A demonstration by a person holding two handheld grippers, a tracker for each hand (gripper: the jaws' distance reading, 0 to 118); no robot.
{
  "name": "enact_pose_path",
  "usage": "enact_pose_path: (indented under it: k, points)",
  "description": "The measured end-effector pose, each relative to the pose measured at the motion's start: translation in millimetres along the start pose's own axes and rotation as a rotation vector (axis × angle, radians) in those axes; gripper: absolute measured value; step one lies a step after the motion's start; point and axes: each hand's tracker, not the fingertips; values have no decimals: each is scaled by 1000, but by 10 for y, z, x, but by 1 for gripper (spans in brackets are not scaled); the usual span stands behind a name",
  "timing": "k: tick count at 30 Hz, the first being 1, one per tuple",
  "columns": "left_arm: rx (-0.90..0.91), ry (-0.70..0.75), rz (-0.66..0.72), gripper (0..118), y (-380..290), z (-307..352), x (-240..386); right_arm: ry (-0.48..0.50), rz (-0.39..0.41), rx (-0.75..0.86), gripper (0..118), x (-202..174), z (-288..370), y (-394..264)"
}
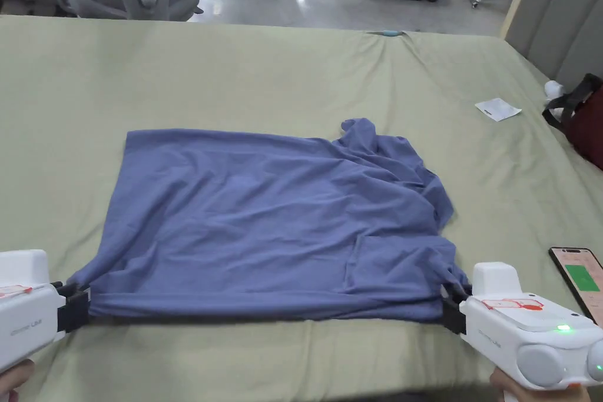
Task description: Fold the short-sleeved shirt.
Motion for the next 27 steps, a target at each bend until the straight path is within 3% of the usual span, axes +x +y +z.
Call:
enact_pose_path:
  k: [4, 11, 14, 18, 24, 25, 26, 27]
  points:
    - [8, -17, 17, 3, 23, 78, -28, 16, -65, 120, 2, 38, 230, 77]
    - [64, -9, -25, 3, 615, -28, 15, -3, -8, 218, 2, 38, 383, 800]
    - [56, -1, -33, 3, 996, -377, 80, -31, 13, 241, 2, 43, 111, 1125]
    - [4, 25, -14, 3, 1384, -1028, 150, -64, -30, 202, 2, 96, -513, 1412]
    - [-25, 69, 17, 5, 1458, -1362, 234, -100, 27, 120, 3, 59, -1014, 1377]
    - [32, 60, 25, 11, 1428, -1258, 253, -77, 24, 150, 5, 82, -949, 1364]
    - [78, 67, 21, 24, 1399, -1146, 278, -43, 22, 177, 20, 93, -876, 1363]
    - [125, 87, 12, 56, 1365, -1016, 313, -50, 18, 187, 66, 71, -745, 1361]
